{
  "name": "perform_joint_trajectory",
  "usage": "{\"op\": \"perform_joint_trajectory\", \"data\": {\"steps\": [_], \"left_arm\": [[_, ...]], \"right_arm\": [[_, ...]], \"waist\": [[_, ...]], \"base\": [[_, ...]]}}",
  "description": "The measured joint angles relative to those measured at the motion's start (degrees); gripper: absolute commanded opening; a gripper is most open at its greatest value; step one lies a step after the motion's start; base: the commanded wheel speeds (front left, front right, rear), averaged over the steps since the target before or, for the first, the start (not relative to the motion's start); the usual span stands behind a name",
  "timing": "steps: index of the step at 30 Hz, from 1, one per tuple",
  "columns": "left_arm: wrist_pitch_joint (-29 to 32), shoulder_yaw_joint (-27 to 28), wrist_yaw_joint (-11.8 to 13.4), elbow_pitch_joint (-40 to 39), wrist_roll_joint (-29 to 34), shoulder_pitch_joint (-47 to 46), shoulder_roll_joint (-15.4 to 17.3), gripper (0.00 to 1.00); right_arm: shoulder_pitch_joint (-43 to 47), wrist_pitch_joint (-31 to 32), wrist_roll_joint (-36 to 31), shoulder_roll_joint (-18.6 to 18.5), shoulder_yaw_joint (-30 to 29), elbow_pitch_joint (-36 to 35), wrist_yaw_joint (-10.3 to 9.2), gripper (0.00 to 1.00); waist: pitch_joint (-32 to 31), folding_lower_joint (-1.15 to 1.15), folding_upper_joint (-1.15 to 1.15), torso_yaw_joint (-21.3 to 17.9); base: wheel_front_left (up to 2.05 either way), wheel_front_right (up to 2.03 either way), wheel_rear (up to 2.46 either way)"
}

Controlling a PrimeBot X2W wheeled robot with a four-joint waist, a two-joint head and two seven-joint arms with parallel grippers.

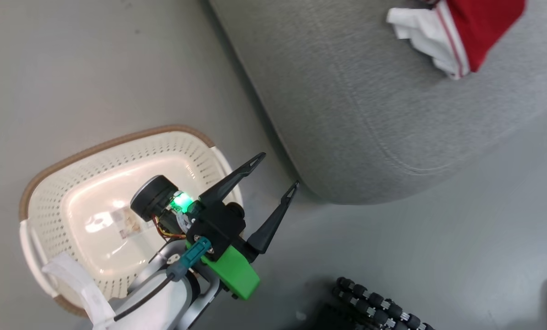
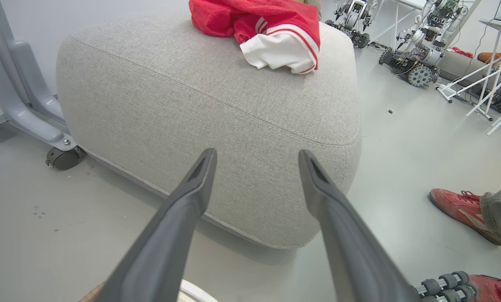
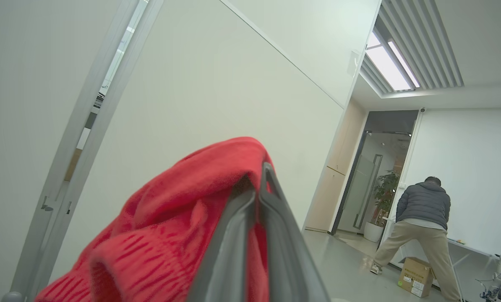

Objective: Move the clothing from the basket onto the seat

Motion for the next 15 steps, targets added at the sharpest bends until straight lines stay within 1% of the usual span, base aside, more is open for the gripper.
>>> {"op": "perform_joint_trajectory", "data": {"steps": [1, 2, 4, 6, 11, 13, 15], "left_arm": [[-0.53, 0.12, 0.11, -0.27, 0.25, -0.16, 0.10, 1.00], [-0.88, 0.15, 0.19, -0.48, 0.45, -0.40, 0.11, 1.00], [-1.47, 0.18, 0.18, -0.62, 0.49, -0.92, 0.05, 1.00], [-2.26, 0.15, 0.14, -0.52, 0.76, -1.73, -0.21, 1.00], [-4.86, -0.02, -0.08, 0.71, 0.83, -3.27, -2.12, 1.00], [-5.80, -0.08, -0.08, 1.96, 0.83, -3.35, -2.40, 1.00], [-6.48, -0.08, -0.08, 2.65, 0.63, -3.36, -2.70, 1.00]], "right_arm": [[-3.91, -0.01, -0.71, -2.75, -0.85, 2.83, 0.00, 0.00], [-5.61, -0.01, -1.07, -4.08, -0.91, 4.76, 0.00, 0.00], [-7.65, -0.01, -1.83, -5.86, -0.48, 8.46, 0.00, 0.00], [-8.68, -0.02, -2.55, -6.76, 0.57, 12.79, 0.00, 0.00], [-7.04, 0.00, -3.94, -6.86, 1.38, 25.98, 0.01, 0.00], [-5.86, 0.00, -4.02, -5.71, 1.01, 30.26, 0.01, 0.00], [-5.17, -0.01, -3.66, -4.67, 1.54, 32.76, 0.01, 0.00]], "waist": [[1.36, 0.00, 0.00, 1.64], [2.13, 0.00, 0.00, 2.59], [3.48, 0.00, 0.00, 4.33], [4.82, 0.00, 0.00, 6.30], [7.14, -0.01, 0.00, 11.41], [7.75, -0.01, 0.00, 13.73], [8.15, -0.01, 0.00, 15.67]], "base": [[0.00, 0.00, 0.00], [0.00, 0.00, 0.00], [0.00, 0.00, 0.00], [0.00, 0.00, 0.00], [0.00, 0.00, 0.00], [0.00, 0.00, 0.00], [0.00, 0.00, 0.00]]}}
